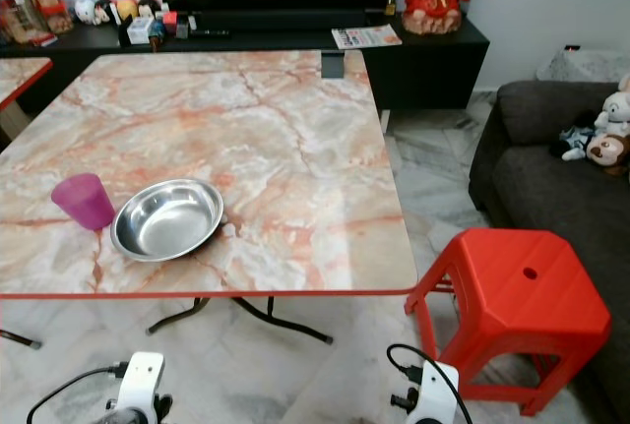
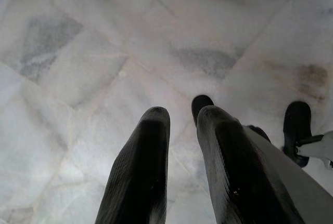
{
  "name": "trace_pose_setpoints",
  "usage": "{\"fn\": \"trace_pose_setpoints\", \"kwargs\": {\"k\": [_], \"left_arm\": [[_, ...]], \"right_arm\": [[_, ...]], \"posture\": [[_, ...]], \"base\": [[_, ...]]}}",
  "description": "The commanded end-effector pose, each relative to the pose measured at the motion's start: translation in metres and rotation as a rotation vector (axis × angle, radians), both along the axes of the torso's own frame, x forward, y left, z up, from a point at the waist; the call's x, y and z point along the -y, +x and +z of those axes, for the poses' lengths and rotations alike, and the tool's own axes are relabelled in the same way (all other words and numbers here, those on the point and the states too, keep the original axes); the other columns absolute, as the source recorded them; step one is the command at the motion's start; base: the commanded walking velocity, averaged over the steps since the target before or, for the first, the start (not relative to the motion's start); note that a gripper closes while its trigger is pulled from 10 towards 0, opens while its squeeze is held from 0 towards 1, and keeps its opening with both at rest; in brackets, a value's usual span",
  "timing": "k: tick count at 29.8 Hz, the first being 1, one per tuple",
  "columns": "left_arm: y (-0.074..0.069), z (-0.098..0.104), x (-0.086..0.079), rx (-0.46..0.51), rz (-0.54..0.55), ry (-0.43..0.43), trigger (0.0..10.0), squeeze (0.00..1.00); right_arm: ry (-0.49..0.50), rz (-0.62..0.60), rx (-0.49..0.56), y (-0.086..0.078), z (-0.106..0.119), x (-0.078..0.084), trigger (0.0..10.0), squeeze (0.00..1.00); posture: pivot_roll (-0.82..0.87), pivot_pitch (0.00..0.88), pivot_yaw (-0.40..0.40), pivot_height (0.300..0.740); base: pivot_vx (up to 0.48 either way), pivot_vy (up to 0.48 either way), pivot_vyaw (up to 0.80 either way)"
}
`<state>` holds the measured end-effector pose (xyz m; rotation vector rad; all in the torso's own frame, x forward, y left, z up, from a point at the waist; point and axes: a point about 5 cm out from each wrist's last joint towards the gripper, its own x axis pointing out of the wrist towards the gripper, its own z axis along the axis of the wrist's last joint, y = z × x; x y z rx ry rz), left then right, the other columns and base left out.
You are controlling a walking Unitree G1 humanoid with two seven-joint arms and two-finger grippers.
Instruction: Setting the table
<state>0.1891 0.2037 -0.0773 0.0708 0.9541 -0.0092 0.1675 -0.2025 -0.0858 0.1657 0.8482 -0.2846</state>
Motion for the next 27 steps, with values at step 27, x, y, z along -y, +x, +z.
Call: {"fn": "trace_pose_setpoints", "kwargs": {"k": [27], "left_arm": [[-0.006, -0.0042, -0.0011, -0.018, 0.057, -0.003, 10.0, 0.0]], "right_arm": [[-0.001, -0.013, -0.019, -0.0078, -0.0031, 0.0011, 10.0, 0.0]], "posture": [[-0.08, 0.0, 0.034, 0.74]], "base": [[0.0, 0.0, 0.0]]}}
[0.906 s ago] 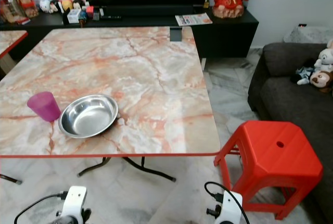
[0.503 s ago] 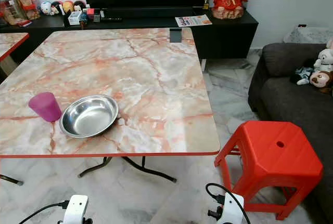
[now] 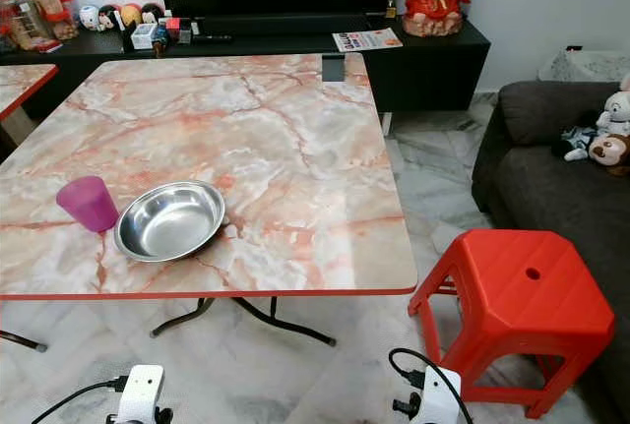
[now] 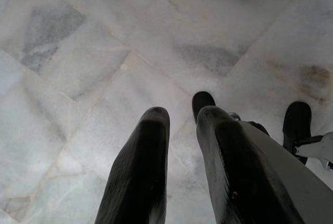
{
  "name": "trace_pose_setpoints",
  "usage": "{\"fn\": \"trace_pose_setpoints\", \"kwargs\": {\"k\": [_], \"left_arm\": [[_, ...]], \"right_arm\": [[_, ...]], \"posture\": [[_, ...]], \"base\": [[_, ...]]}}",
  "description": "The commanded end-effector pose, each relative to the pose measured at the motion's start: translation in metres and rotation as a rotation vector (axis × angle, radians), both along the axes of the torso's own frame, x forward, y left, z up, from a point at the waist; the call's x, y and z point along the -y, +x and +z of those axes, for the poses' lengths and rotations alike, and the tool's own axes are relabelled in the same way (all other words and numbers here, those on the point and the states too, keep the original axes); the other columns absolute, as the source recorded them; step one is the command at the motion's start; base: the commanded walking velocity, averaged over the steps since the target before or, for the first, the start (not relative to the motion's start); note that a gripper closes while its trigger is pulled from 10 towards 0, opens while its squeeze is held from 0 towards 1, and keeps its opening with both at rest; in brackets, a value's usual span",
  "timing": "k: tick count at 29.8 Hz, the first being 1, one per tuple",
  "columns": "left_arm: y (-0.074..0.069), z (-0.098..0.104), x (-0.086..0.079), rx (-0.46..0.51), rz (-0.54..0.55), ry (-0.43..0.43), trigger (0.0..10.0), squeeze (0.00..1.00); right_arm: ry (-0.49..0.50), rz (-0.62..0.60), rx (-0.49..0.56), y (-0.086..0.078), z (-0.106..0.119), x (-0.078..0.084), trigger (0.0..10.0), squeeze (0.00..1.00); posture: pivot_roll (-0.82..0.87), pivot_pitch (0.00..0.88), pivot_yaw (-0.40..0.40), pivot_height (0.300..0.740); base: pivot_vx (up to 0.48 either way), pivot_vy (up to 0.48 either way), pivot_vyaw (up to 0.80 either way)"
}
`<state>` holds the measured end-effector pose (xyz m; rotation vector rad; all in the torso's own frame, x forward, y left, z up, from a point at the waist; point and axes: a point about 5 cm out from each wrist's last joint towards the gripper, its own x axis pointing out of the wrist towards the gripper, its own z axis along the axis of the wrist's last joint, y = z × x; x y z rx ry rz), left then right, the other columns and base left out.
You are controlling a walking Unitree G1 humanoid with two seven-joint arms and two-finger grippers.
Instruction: Setting the table
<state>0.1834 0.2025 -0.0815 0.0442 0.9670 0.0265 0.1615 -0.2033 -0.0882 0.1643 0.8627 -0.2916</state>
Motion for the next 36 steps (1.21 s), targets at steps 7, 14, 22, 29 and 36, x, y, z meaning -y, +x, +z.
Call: {"fn": "trace_pose_setpoints", "kwargs": {"k": [7, 14, 22, 29, 36], "left_arm": [[-0.0022, -0.001, -0.0025, -0.009, 0.034, -0.001, 10.0, 0.0], [-0.0019, -0.0008, -0.0029, -0.007, 0.043, -0.001, 10.0, 0.0], [-0.0011, -0.0004, -0.003, -0.004, 0.044, -0.002, 10.0, 0.0], [-0.0008, -0.0002, -0.003, -0.003, 0.042, 0.0, 10.0, 0.0], [0.0, 0.0002, -0.0027, 0.0, 0.036, -0.002, 10.0, 0.0]], "right_arm": [[0.005, -0.013, 0.0, -0.0002, -0.0002, -0.0009, 10.0, 0.0], [0.009, -0.017, 0.006, 0.0019, 0.0005, -0.0019, 10.0, 0.0], [0.013, -0.02, 0.0, 0.0002, -0.0004, -0.0027, 10.0, 0.0], [0.015, -0.026, 0.002, 0.0002, -0.0004, -0.003, 10.0, 0.0], [0.019, -0.029, 0.003, 0.0001, -0.0006, -0.0035, 10.0, 0.0]], "posture": [[-0.07, 0.0, 0.035, 0.74], [-0.07, 0.0, 0.037, 0.74], [-0.08, 0.0, 0.039, 0.74], [-0.08, 0.0, 0.04, 0.74], [-0.07, 0.0, 0.042, 0.74]], "base": [[0.0, 0.0, 0.0], [0.0, 0.256, 0.0], [0.0, 0.31, 0.0], [0.0, 0.308, 0.0], [0.0, 0.31, 0.0]]}}
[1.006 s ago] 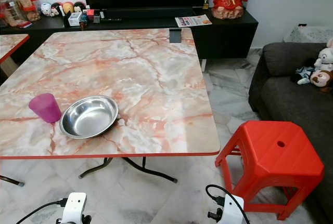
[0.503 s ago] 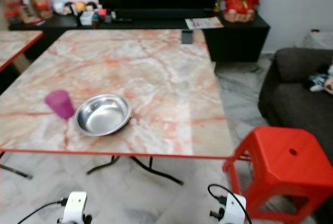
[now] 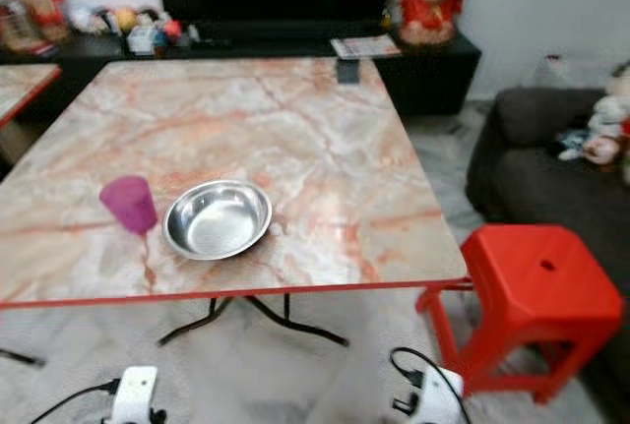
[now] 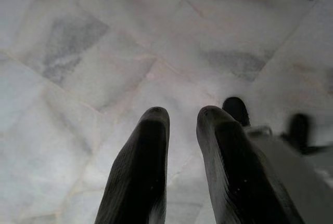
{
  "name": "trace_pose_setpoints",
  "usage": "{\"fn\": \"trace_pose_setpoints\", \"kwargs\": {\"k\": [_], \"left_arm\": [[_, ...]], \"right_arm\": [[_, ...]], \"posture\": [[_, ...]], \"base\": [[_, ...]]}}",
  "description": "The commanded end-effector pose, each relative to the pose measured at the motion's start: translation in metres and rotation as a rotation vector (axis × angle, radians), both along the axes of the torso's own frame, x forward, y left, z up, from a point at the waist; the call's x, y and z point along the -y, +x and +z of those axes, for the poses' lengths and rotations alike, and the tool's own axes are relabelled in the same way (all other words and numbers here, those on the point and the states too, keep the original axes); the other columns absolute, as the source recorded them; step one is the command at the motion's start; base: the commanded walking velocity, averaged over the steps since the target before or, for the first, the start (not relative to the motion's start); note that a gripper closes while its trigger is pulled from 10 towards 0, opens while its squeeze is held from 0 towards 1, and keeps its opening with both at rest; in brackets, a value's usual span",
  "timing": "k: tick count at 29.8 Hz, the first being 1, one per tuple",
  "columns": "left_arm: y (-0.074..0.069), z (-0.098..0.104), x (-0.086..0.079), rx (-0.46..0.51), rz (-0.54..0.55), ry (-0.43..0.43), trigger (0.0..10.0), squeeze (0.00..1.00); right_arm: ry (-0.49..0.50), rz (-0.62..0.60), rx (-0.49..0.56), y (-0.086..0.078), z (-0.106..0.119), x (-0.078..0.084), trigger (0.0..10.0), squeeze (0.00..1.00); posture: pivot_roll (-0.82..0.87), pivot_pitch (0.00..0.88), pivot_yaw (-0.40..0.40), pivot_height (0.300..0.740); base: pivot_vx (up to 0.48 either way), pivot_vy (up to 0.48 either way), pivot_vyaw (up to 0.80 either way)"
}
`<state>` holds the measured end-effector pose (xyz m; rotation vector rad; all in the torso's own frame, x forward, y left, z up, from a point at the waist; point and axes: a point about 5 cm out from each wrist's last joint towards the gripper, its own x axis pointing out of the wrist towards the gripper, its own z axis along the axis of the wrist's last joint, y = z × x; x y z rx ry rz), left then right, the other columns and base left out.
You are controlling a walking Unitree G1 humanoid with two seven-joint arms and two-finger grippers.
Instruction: Setting the table
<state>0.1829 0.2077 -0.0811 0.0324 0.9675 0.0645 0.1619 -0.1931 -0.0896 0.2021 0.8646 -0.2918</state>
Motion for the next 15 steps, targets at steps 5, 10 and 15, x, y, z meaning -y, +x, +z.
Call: {"fn": "trace_pose_setpoints", "kwargs": {"k": [5, 10, 15], "left_arm": [[0.0021, 0.0004, 0.0034, 0.005, -0.004, -0.009, 10.0, 0.0], [0.0043, 0.0014, 0.0039, 0.012, -0.008, -0.01, 10.0, 0.0], [0.0064, 0.0024, 0.0047, 0.018, -0.01, -0.012, 10.0, 0.0]], "right_arm": [[-0.012, -0.014, -0.001, -0.0007, 0.0006, 0.0062, 10.0, 0.0], [-0.009, -0.013, 0.0, -0.0006, 0.0005, 0.005, 10.0, 0.0], [-0.006, -0.01, 0.0, -0.0003, 0.0005, 0.004, 10.0, 0.0]], "posture": [[-0.07, 0.0, 0.043, 0.74], [-0.07, 0.0, 0.045, 0.74], [-0.07, 0.0, 0.044, 0.74]], "base": [[0.0, 0.308, 0.0], [0.0, 0.311, 0.0], [0.0, 0.31, 0.0]]}}
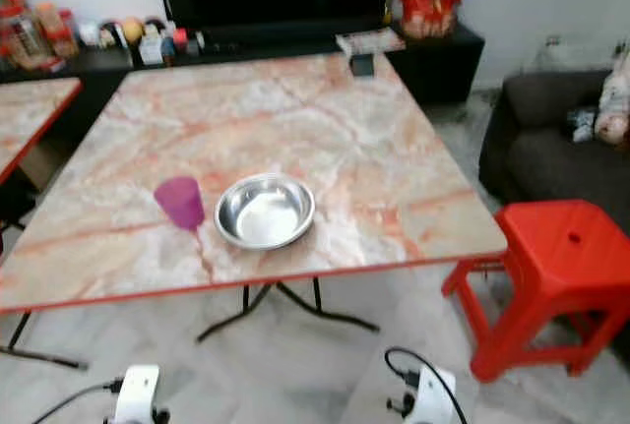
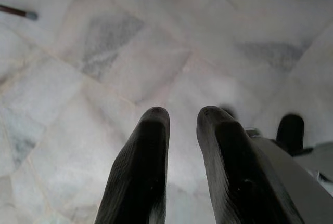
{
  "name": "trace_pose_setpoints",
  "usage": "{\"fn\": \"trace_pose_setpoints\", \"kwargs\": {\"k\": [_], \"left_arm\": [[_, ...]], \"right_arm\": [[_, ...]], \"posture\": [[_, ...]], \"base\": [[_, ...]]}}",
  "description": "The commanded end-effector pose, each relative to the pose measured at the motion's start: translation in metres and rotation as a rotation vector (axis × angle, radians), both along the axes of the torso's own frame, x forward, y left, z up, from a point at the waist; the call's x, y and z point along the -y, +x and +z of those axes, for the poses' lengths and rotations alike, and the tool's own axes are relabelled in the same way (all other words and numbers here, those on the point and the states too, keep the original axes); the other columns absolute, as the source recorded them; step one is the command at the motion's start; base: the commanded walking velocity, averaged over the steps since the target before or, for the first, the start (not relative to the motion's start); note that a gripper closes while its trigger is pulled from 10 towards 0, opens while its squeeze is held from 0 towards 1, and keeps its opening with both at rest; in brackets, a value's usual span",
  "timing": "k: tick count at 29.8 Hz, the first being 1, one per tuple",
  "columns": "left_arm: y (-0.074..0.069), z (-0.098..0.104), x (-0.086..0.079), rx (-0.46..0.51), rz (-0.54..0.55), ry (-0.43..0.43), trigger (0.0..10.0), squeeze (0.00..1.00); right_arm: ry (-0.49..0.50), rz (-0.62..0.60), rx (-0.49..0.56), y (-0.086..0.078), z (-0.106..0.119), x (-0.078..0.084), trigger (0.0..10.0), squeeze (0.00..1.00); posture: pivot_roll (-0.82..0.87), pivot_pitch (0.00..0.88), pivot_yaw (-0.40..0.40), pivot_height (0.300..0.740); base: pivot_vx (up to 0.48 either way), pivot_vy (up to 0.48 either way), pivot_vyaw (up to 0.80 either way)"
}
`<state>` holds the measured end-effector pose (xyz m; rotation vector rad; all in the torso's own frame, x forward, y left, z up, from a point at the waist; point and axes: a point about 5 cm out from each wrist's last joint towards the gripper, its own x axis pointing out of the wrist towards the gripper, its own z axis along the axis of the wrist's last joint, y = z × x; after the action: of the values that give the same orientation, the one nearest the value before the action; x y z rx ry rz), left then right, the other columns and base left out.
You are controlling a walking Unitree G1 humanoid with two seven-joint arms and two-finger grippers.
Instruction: Setting the table
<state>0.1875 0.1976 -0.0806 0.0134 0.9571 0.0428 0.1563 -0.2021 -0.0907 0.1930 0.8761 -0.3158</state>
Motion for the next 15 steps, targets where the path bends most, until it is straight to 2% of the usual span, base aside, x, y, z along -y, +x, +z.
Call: {"fn": "trace_pose_setpoints", "kwargs": {"k": [1, 15], "left_arm": [[0.0019, 0.0019, -0.0054, 0.007, 0.0, 0.014, 10.0, 0.0], [0.0026, 0.0023, -0.006, 0.011, 0.001, 0.016, 10.0, 0.0]], "right_arm": [[0.009, 0.006, 0.016, 0.0053, 0.0016, -0.005, 10.0, 0.0], [0.007, 0.011, 0.02, 0.0079, 0.0026, -0.0051, 10.0, 0.0]], "posture": [[-0.07, 0.0, 0.044, 0.74], [-0.07, 0.0, 0.047, 0.74]], "base": [[0.0, 0.307, 0.0], [0.0, 0.309, 0.0]]}}
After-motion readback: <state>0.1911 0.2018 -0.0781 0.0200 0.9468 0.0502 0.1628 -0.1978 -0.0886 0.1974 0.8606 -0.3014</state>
